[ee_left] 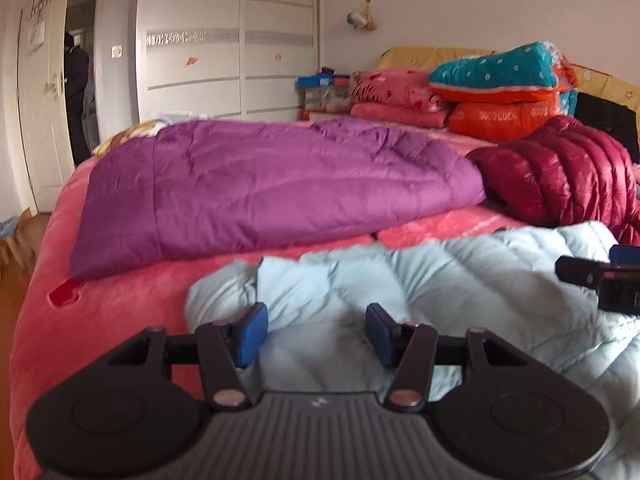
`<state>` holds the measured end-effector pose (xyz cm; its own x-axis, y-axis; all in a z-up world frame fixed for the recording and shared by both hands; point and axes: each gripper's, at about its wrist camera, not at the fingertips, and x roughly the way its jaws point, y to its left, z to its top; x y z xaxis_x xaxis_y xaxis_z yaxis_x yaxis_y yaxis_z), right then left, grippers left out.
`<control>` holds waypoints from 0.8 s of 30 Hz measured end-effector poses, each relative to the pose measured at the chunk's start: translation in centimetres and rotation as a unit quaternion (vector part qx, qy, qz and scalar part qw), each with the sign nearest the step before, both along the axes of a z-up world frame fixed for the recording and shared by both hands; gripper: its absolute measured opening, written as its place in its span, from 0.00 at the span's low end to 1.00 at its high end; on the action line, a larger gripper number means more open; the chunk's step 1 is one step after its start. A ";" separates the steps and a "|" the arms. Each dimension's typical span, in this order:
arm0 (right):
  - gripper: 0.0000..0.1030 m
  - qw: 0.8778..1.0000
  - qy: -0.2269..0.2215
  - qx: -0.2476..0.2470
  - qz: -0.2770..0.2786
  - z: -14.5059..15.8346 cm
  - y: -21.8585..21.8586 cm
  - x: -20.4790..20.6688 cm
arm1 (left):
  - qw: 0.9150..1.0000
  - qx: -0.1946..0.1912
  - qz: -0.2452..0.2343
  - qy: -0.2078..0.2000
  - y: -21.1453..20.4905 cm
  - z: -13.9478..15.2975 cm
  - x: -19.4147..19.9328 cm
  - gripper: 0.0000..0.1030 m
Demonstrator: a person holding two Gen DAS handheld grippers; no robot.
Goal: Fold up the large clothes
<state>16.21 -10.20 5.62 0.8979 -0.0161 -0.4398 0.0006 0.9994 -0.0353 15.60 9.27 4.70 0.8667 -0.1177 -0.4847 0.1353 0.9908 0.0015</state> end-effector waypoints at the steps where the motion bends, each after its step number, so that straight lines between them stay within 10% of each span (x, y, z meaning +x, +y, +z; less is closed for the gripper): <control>1: 1.00 1.000 0.011 -0.013 0.010 -0.6 0.8 0.3 | 1.000 -0.004 0.001 0.002 0.2 -0.2 0.1 0.52; 15: 1.00 0.997 0.072 -0.017 0.021 -3.8 1.6 2.4 | 0.999 -0.039 -0.010 0.025 0.9 -2.6 0.8 0.53; 24: 1.00 0.994 0.073 0.075 -0.004 -0.4 -2.5 -2.1 | 0.996 -0.078 -0.005 0.048 2.2 1.9 -3.2 0.56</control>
<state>14.08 -12.71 5.23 0.8240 0.0525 -0.5641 0.0145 0.9934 0.1136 12.37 11.48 6.62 0.8158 -0.2064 -0.5402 0.1368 0.9765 -0.1665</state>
